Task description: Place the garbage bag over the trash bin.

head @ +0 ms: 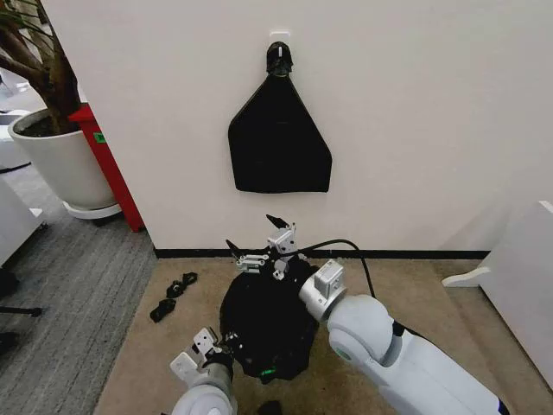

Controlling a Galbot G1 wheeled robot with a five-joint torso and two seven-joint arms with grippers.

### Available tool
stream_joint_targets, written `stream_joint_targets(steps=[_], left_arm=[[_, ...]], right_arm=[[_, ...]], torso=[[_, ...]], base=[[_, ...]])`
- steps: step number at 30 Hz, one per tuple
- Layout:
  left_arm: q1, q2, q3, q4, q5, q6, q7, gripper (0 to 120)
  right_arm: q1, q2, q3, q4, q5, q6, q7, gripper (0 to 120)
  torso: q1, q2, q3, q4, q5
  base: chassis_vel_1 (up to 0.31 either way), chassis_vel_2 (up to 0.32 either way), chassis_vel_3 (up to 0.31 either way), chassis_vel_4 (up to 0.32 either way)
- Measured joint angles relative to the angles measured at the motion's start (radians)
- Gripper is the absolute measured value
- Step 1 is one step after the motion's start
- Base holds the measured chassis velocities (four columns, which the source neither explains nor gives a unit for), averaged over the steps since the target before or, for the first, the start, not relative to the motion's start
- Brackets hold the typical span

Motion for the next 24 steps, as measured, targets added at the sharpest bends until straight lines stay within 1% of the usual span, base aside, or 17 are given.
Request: stream_joint_targets(steps=[2,5,6,7,8,12,13,17,18,19,20,24], left_arm=[[0.002,0.005,-0.002,-0.004,-0.001,-0.005,0.0,37],[0.011,0.009,-0.004,-0.021,0.001,-0.007,0.009,51],[0.017,0.011,-0.005,-0.035,0.008,-0.008,0.02,57],[0.017,0.011,-0.005,-0.035,0.008,-0.008,0.02,57],[0.021,0.012,-0.005,-0.043,0.011,-0.008,0.025,60],[0.064,0.04,-0.006,-0.115,0.034,-0.004,0.046,79],[0.064,0.04,-0.006,-0.115,0.034,-0.004,0.046,79],[0.106,0.083,-0.021,-0.184,0.06,-0.004,0.054,93],[0.106,0.083,-0.021,-0.184,0.06,-0.004,0.054,93],[0.118,0.105,-0.029,-0.212,0.071,-0.004,0.056,98],[0.118,0.105,-0.029,-0.212,0.071,-0.004,0.056,98],[0.127,0.143,-0.04,-0.244,0.09,-0.006,0.062,100]], right_arm=[[0.001,0.002,-0.003,-0.003,0.0,0.0,-0.002,100],[0.001,0.005,-0.008,-0.008,-0.001,0.0,-0.005,100],[0.002,0.006,-0.009,-0.009,-0.002,0.0,-0.007,100],[0.002,0.006,-0.009,-0.009,-0.002,0.0,-0.007,100],[0.003,0.007,-0.009,-0.01,-0.002,0.0,-0.007,100],[0.015,0.008,-0.005,-0.017,0.0,-0.003,-0.007,100],[0.015,0.008,-0.005,-0.017,0.0,-0.003,-0.007,100],[0.028,0.007,0.005,-0.028,0.015,-0.004,0.001,100],[0.028,0.007,0.005,-0.028,0.015,-0.004,0.001,100],[0.031,0.011,0.01,-0.036,0.02,-0.004,0.006,100],[0.031,0.011,0.01,-0.036,0.02,-0.004,0.006,100],[0.031,0.023,0.015,-0.049,0.024,-0.004,0.016,100]], torso=[[0.0,0.0,0.0,0.0,0.0],[0.0,0.0,0.0,0.0,0.0],[0.0,0.0,0.0,0.0,0.0],[0.0,0.0,0.0,0.0,0.0],[0.0,0.0,0.0,0.0,0.0],[0.0,0.0,0.0,0.0,0.0],[0.0,0.0,0.0,0.0,0.0],[0.0,0.0,0.0,0.0001,0.0],[0.0,0.0,0.0,0.0001,0.0],[0.0,0.0,0.0,0.0001,0.0],[0.0,0.0,0.0,0.0001,0.0],[0.0,0.0,0.0,0.0001,0.0001]], base=[[0.0,0.0,0.0,0.0],[0.0,0.0,0.0,0.0],[0.0,0.0,0.0,0.0],[0.0,0.0,0.0,0.0],[0.0,0.0,0.0,0.0],[0.0,0.0,0.0,0.0],[0.0,0.0,0.0,0.0],[0.0,0.0,0.0,0.0],[0.0,0.0,0.0,0.0],[0.0,0.0,0.0,0.0],[0.0,0.0,0.0,0.0],[0.0,0.0,0.0,0.0]])
